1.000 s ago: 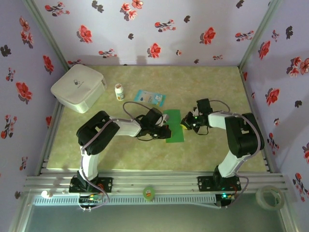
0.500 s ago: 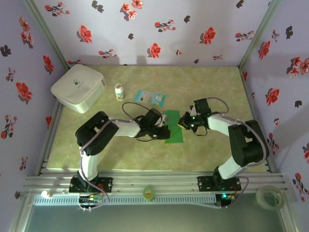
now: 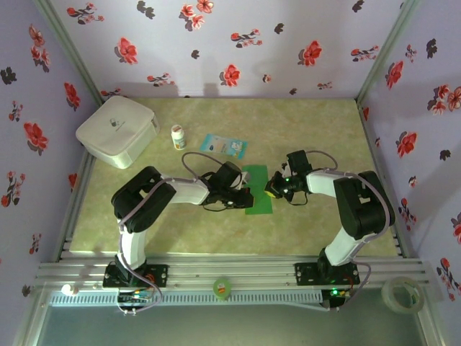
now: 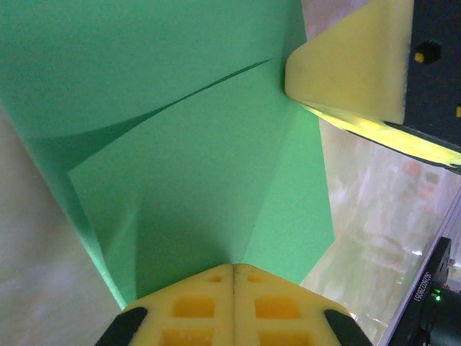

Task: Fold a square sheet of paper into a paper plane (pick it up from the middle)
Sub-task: Fold the triangle a second time at the center of the table.

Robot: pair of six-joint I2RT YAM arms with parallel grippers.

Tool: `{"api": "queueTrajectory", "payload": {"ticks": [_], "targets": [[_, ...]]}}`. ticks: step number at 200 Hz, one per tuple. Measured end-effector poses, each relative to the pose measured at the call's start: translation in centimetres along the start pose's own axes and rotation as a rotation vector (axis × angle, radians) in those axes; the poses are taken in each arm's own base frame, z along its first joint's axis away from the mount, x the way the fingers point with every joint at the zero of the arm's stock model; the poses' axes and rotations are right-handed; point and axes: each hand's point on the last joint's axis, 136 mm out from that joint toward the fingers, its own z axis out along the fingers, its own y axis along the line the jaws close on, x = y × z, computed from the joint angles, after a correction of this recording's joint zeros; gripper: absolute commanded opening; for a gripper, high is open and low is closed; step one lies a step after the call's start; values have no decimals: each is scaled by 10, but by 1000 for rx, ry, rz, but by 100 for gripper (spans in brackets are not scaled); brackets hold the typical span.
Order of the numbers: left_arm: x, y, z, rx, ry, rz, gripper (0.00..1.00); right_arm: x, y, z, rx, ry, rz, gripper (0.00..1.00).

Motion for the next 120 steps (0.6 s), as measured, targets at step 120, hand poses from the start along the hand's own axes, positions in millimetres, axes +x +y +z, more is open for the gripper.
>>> {"api": "queueTrajectory", "payload": {"ticks": [120], "targets": [[-29, -28, 12, 2, -3, 13, 2, 0, 0, 0, 4, 1, -15, 0]]}}
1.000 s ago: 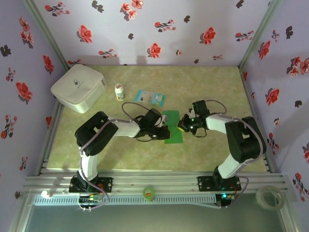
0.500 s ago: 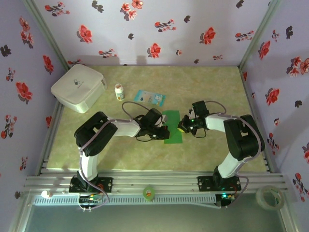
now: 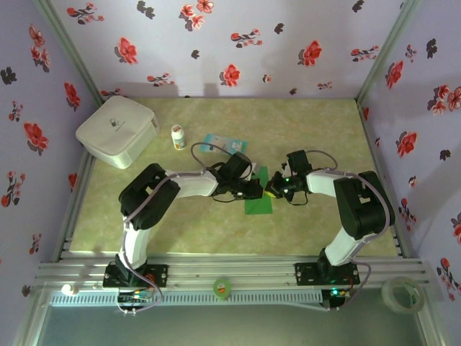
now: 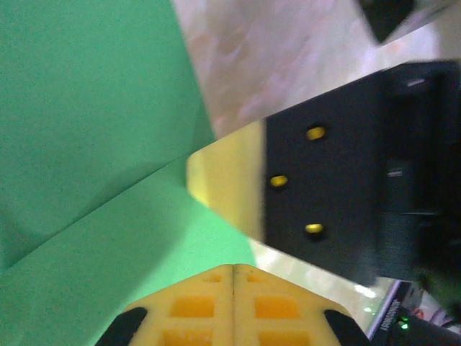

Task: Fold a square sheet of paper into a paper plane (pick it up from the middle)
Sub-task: Fold the triangle a second time at the center of the table.

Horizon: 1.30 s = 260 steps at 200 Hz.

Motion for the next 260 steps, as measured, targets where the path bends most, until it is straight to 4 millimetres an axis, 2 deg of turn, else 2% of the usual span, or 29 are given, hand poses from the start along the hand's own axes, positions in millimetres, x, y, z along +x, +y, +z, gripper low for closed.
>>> {"api": "queueTrajectory", "payload": {"ticks": [17, 47, 138, 166, 187, 212, 223, 235, 248, 260], "targets": [[11, 14, 6, -27, 28, -20, 2, 0, 0, 0, 1, 2, 1, 0], [15, 17, 3, -14, 18, -12, 2, 0, -1, 0, 7, 8, 2, 0], [70, 40, -35, -61, 72, -35, 2, -1, -1, 0, 14, 14, -10, 0], [75, 37, -45, -74, 89, -17, 2, -1, -1, -1, 13, 12, -9, 0], [58, 24, -52, -55, 58, 4, 2, -2, 0, -1, 11, 10, -10, 4], [12, 4, -63, -12, -31, 24, 2, -3, 6, -6, -2, -5, -22, 15], [-11, -6, -65, 4, -67, 44, 2, -4, 11, -13, -8, -23, -31, 22], [-32, -15, -65, 13, -91, 64, 2, -5, 15, -23, -6, -46, -41, 23], [-46, -22, -61, 15, -94, 88, 2, -6, 19, -35, 5, -76, -50, 24], [-52, -24, -55, 13, -80, 105, 2, -5, 21, -44, 17, -100, -54, 25]]}}
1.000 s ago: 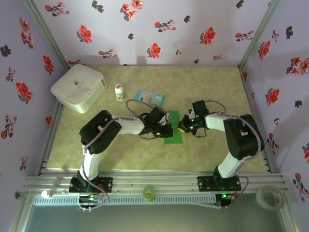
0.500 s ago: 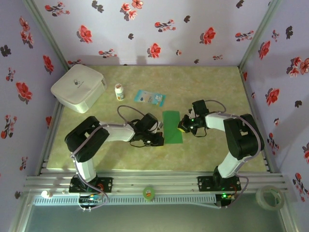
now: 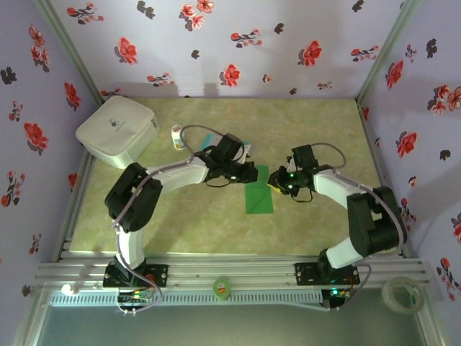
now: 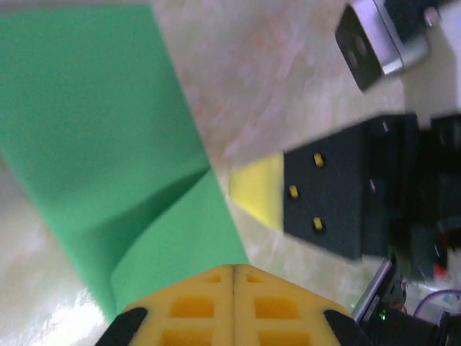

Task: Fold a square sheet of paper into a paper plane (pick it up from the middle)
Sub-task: Fold the triangle a second time at the center of the table, then turn over the paper at the center of the table.

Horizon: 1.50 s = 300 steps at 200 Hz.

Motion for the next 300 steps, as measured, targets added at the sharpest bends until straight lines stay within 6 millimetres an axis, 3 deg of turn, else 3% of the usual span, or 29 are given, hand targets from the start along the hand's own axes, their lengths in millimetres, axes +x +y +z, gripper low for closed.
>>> {"api": "queueTrajectory", "payload": {"ticks": [35, 74, 125, 189, 237, 263, 300], "targets": [[20, 23, 19, -50, 100, 0, 2, 11, -4, -14, 3, -16, 9, 27], [38, 44, 30, -95, 168, -6, 2, 43, -24, -4, 36, 59, 62, 29], [48, 59, 38, -132, 198, -8, 1, 61, -25, 4, 52, 112, 67, 31], [52, 60, 40, -115, 186, 5, 0, 69, -35, 19, 87, 161, 99, 32], [51, 59, 41, -109, 179, -2, 0, 66, -28, 23, 59, 161, 93, 36], [51, 59, 42, -107, 176, -4, 0, 60, -20, 24, 30, 142, 89, 49], [51, 58, 42, -104, 171, -1, 0, 43, -5, 23, -15, 99, 66, 50]]}}
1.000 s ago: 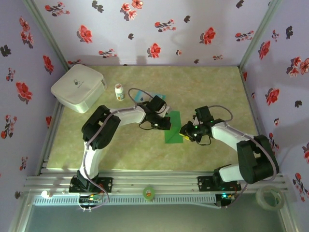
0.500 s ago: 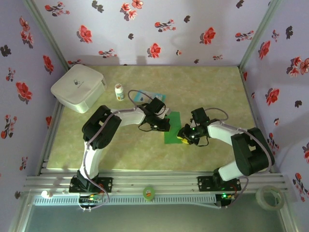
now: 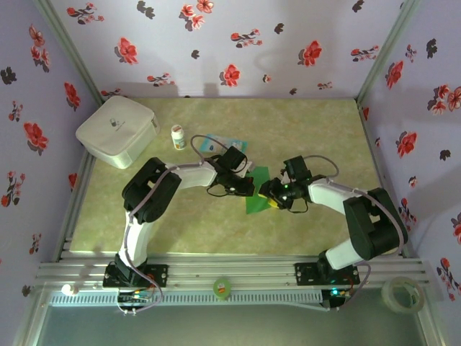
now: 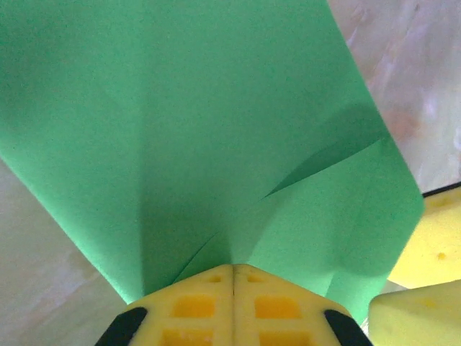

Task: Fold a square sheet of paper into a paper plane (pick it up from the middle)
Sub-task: Turn over the paper at the center of the table.

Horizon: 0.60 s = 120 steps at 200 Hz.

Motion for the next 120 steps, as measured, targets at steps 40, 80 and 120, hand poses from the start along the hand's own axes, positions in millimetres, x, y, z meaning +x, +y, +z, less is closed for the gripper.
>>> {"api": "queueTrajectory", "payload": {"ticks": [40, 80, 120], "targets": [[0, 0, 0, 1, -1, -1, 0, -20, 3, 2, -36, -31, 4, 50], [1, -2, 1, 2, -1, -2, 0, -33, 7, 1, -87, -52, 1, 44], [1, -2, 1, 4, -2, -13, 0, -44, 8, 3, -120, -71, 1, 38]]}}
